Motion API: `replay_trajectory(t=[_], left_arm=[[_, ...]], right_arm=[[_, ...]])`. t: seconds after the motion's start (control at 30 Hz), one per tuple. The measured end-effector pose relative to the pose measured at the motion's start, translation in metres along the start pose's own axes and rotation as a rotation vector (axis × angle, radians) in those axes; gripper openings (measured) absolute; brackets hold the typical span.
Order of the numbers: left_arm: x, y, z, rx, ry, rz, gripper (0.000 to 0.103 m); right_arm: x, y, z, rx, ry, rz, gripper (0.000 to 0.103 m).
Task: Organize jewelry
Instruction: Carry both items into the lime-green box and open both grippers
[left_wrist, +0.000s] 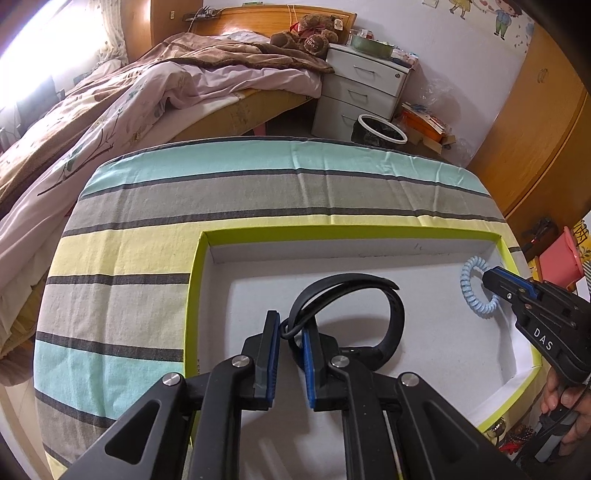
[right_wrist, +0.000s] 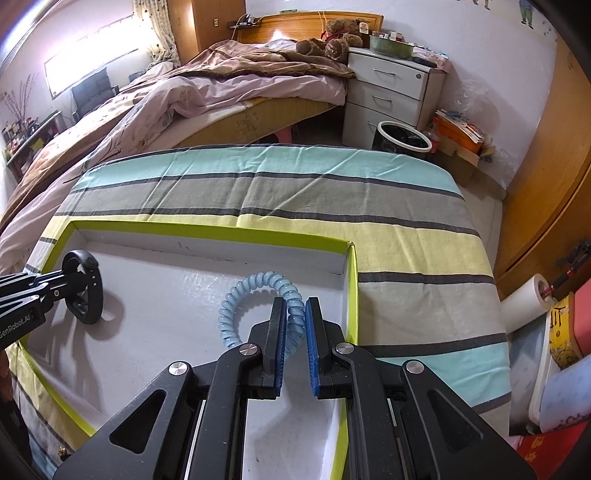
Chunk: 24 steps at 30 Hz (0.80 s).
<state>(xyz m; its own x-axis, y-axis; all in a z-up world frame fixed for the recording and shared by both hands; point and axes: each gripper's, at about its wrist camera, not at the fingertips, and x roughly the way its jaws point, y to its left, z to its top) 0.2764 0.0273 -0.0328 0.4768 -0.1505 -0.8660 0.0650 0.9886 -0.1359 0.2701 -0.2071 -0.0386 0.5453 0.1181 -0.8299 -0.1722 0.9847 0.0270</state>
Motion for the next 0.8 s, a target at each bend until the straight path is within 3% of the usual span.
replay_trajectory(t=[0.2,0.33,0.47,0.5,0.6,0.63,0.8], left_arm=[[-0.002,0.001,0.000,-0.005,-0.007,0.008,0.018],[-0.006,0.002,-0.001,-0.003,-0.030,0.006,0.031],[-0.016,0.001,-0.005,-0.006,-0.054,-0.007,0.032],[-0.021,0.000,-0.006,0.002,-0.071,-0.001,0.033],[-0.035,-0.004,-0.012,0.030,-0.124,-0.012,0.048],[-0.039,-0.004,-0.014,0.041,-0.134,-0.023,0.051],[-0.060,-0.007,-0.029,0.088,-0.174,-0.012,0.051]], right_arm=[[-0.001,-0.001,0.000,-0.001,-0.009,-0.002,0.015],[-0.003,-0.002,0.000,0.006,-0.020,0.003,0.016],[-0.014,-0.001,-0.003,0.010,-0.051,0.023,0.018],[-0.017,0.000,-0.004,0.009,-0.059,0.027,0.022],[-0.029,0.002,-0.006,0.005,-0.089,0.038,0.036],[-0.033,0.003,-0.007,0.005,-0.096,0.041,0.036],[-0.058,0.006,-0.018,0.008,-0.146,0.063,0.036]])
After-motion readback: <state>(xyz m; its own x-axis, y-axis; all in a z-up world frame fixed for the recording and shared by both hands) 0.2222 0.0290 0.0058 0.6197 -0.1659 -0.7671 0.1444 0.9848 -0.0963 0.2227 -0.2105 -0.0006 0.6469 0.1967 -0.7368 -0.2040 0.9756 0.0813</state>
